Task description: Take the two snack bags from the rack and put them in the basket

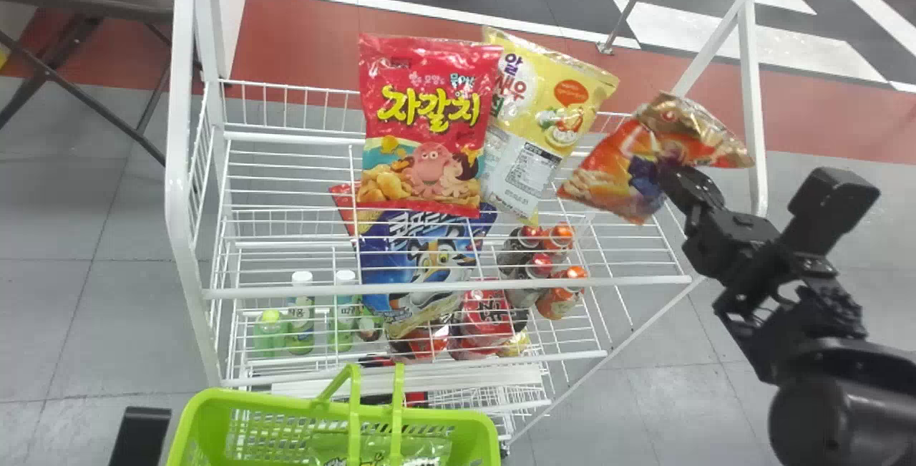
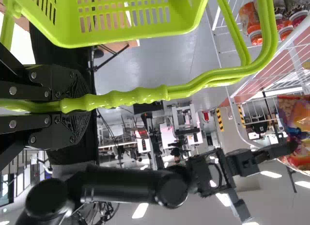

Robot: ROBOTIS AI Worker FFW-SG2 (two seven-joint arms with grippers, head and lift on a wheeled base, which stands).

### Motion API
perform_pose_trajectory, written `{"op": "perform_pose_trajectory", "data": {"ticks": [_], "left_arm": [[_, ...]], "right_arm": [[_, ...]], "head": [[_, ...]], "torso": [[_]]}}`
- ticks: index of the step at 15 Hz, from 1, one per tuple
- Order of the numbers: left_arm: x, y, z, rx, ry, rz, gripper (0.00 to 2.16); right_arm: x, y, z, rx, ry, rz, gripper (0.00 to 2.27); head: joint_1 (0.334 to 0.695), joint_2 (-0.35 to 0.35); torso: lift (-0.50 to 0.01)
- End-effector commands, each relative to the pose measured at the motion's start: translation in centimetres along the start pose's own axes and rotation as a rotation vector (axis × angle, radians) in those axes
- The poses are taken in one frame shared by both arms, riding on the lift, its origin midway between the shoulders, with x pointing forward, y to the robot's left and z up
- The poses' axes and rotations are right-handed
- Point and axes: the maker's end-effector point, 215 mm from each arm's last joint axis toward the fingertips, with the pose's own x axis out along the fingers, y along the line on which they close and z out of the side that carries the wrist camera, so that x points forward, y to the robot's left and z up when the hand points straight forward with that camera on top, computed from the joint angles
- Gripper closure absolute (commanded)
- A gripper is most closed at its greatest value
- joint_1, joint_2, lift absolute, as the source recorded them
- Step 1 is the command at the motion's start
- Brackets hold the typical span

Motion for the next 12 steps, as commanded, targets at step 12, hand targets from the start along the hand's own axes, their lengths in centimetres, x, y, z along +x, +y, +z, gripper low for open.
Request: {"op": "perform_pose_trajectory", "data": {"ticks": [12], "left_arm": [[0.7, -1.5, -2.4, -0.010, 0.019, -0.016, 1.48]], "right_arm": [[-9.9, -1.4, -1.2, 0.109, 0.222, 0.026, 2.14]], "head": [[0.695, -0.350]], "torso": [[-0.008]]}}
